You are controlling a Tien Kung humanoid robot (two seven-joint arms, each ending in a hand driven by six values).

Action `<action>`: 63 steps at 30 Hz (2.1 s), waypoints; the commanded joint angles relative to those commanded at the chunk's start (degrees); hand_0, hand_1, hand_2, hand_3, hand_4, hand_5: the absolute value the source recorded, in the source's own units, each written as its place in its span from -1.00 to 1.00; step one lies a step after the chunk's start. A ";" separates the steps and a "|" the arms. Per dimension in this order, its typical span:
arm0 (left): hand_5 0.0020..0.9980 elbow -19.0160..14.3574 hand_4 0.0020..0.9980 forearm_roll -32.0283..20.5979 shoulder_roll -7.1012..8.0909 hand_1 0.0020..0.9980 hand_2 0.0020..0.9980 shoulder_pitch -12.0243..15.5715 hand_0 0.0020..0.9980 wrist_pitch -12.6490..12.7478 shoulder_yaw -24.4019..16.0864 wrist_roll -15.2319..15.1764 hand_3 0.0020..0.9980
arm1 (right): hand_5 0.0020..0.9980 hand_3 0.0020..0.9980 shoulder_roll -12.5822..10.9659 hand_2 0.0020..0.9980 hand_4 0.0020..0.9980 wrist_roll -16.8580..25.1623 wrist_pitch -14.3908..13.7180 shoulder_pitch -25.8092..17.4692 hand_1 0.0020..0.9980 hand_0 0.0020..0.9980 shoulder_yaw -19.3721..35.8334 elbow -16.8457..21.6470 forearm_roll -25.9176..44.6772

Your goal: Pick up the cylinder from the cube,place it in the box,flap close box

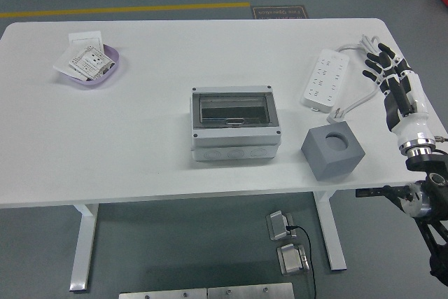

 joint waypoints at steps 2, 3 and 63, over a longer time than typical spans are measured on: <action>-0.64 0.01 0.30 -0.12 -0.06 0.30 0.22 0.01 0.25 0.00 0.11 0.00 0.25 | 0.64 0.58 0.18 0.46 1.00 0.06 -0.11 -0.11 0.50 0.60 -0.28 -0.14 -0.50; -0.64 0.00 0.30 -0.12 -0.08 0.30 0.22 0.02 0.25 -0.01 0.11 0.00 0.25 | 0.64 0.58 0.22 0.46 1.00 0.03 -0.15 -0.15 0.50 0.60 -0.42 -0.15 -0.79; -0.64 0.46 0.30 2.48 -1.01 0.30 0.22 0.97 0.25 -0.24 -2.70 0.10 0.25 | -0.39 0.36 -5.80 0.26 0.58 -5.15 1.92 1.66 0.29 0.46 -1.08 3.69 -8.93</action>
